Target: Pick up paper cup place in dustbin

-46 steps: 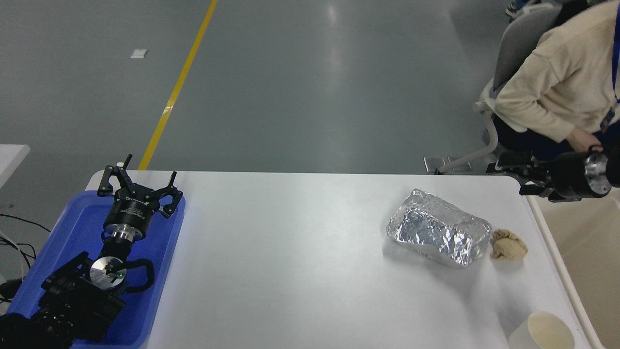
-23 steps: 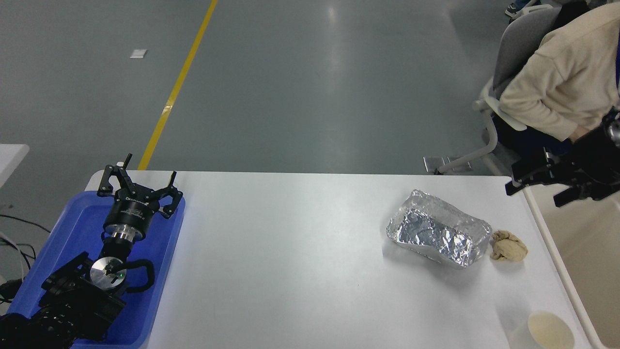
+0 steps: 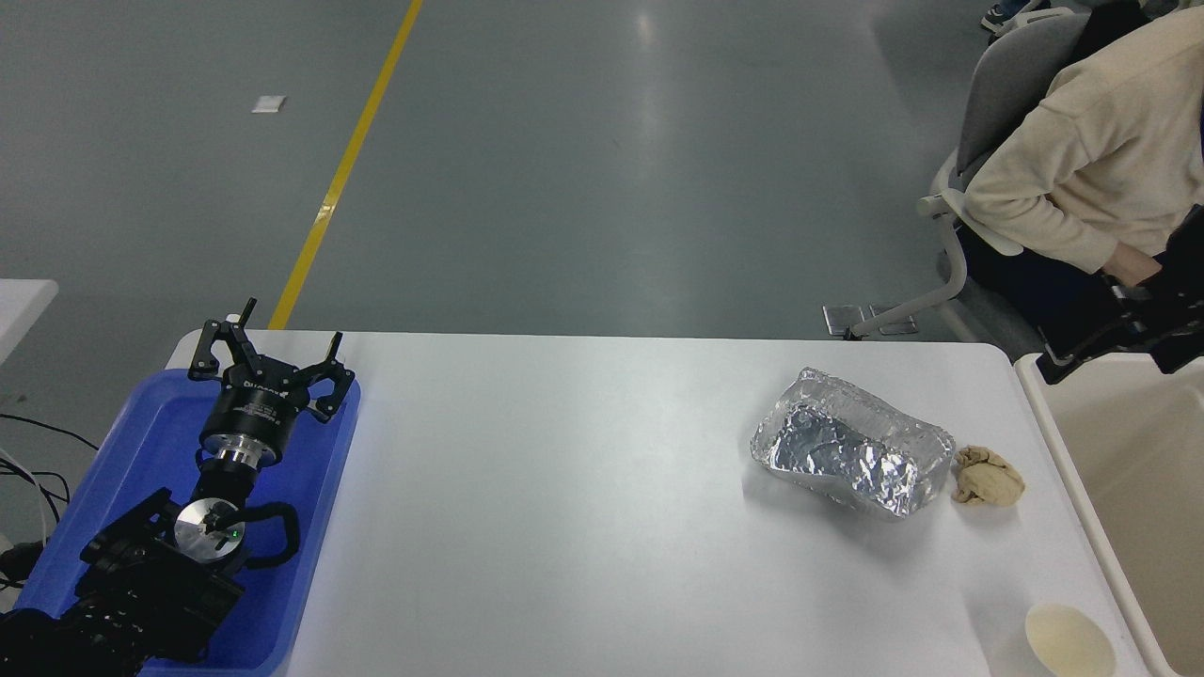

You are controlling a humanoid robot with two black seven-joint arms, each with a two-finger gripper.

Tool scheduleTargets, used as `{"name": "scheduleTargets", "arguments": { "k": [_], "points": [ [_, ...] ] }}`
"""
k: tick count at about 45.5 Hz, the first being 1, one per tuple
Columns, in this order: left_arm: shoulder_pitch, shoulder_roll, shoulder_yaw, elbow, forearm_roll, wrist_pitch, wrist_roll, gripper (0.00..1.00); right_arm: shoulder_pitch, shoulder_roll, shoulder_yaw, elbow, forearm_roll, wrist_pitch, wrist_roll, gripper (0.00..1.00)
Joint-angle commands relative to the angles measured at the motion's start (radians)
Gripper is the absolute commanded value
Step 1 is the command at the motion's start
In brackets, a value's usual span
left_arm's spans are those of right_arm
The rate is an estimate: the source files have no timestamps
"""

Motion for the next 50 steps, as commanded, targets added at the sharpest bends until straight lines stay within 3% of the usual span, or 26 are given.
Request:
{"name": "scheduleTargets", "arguments": {
  "k": [1, 7, 15, 30, 44, 50],
  "points": [
    [0.000, 0.000, 0.000, -0.001, 0.000, 0.000, 0.000, 1.00, 0.029, -0.024, -0.037, 0.015, -0.003, 0.002, -0.012, 1.00],
    [0.000, 0.000, 0.000, -0.001, 0.000, 0.000, 0.000, 1.00, 0.006, -0.047, -0.053, 0.011, -0.019, 0.002, -0.022, 1.00],
    [0.000, 0.000, 0.000, -0.001, 0.000, 0.000, 0.000, 1.00, -0.075, -0.192, -0.053, -0.018, -0.030, 0.002, -0.085, 1.00],
    [0.000, 0.000, 0.000, -0.001, 0.000, 0.000, 0.000, 1.00, -0.344, -0.293, -0.027, -0.064, -0.009, -0.004, -0.089, 1.00],
    [0.000, 0.000, 0.000, -0.001, 0.000, 0.000, 0.000, 1.00, -0.753, -0.305, 0.141, -0.113, -0.012, -0.502, -0.089, 1.00],
    [0.000, 0.000, 0.000, 0.000, 0.000, 0.000, 0.000, 1.00, -0.879, -0.302, 0.214, -0.140, -0.027, -0.602, -0.089, 1.00]
  ]
}}
